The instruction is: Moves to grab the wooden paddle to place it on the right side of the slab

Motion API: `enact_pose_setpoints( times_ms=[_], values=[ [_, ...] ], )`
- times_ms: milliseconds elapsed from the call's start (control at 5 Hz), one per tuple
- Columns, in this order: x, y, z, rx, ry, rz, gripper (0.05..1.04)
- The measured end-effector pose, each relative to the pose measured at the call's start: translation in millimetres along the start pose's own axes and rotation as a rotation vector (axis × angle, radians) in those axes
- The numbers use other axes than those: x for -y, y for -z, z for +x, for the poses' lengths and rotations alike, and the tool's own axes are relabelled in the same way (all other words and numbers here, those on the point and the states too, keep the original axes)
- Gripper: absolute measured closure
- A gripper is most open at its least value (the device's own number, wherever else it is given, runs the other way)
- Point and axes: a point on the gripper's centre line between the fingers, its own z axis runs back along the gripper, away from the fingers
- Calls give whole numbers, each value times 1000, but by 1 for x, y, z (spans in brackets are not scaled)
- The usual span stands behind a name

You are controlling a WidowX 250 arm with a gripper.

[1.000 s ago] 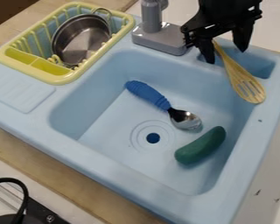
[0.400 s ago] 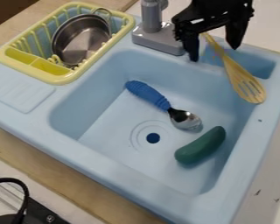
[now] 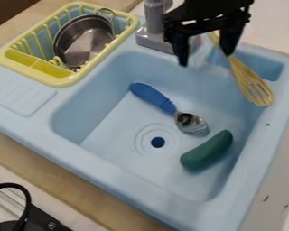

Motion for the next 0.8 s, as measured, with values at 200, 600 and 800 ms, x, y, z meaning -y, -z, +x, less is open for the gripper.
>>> enact_pose_setpoints(
  times_ms=[200,600,800],
  values=[
    [-18,-11,-8,64,11,-76,93],
    [-68,-29,-2,98,-100,-149,93],
    [-77,-18,-5,91,-92,-97,93]
  ],
)
